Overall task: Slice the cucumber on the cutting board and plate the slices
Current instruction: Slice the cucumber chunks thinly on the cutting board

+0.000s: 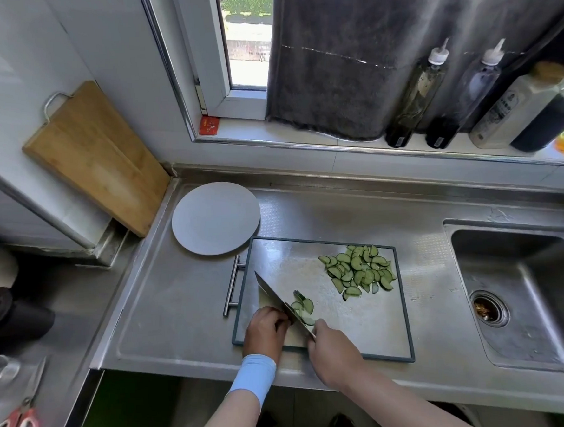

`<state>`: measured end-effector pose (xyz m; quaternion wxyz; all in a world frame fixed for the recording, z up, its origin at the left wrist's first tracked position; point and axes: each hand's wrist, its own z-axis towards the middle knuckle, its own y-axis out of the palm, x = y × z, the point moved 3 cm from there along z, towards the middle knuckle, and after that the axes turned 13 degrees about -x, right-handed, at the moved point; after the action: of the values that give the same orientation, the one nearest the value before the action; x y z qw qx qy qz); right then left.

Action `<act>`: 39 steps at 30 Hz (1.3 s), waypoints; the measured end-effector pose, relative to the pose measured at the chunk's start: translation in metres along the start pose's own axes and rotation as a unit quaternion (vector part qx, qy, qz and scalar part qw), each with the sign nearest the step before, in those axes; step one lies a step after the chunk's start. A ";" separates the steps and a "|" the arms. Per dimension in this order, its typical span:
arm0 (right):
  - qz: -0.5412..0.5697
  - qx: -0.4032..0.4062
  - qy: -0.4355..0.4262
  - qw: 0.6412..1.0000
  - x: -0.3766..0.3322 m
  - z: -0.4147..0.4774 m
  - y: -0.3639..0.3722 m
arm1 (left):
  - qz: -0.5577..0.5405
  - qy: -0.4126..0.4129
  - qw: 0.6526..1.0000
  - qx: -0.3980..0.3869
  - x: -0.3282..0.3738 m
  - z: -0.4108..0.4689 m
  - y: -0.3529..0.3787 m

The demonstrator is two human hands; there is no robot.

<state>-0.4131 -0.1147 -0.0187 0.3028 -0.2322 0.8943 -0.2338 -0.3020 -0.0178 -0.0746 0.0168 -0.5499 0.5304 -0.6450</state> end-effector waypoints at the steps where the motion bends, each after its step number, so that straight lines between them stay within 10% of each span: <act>1: 0.004 -0.001 0.001 1.000 -0.001 0.002 -0.001 | 0.001 0.001 1.000 0.000 0.000 0.000 0.000; 39: -0.002 0.016 -0.014 1.000 0.007 -0.020 -0.003 | -0.020 -0.011 1.000 0.002 -0.002 0.000 0.000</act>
<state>-0.4307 -0.1152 -0.0058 0.3188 -0.2322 0.8855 -0.2456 -0.3013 -0.0169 -0.0757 0.0107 -0.5674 0.5173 -0.6406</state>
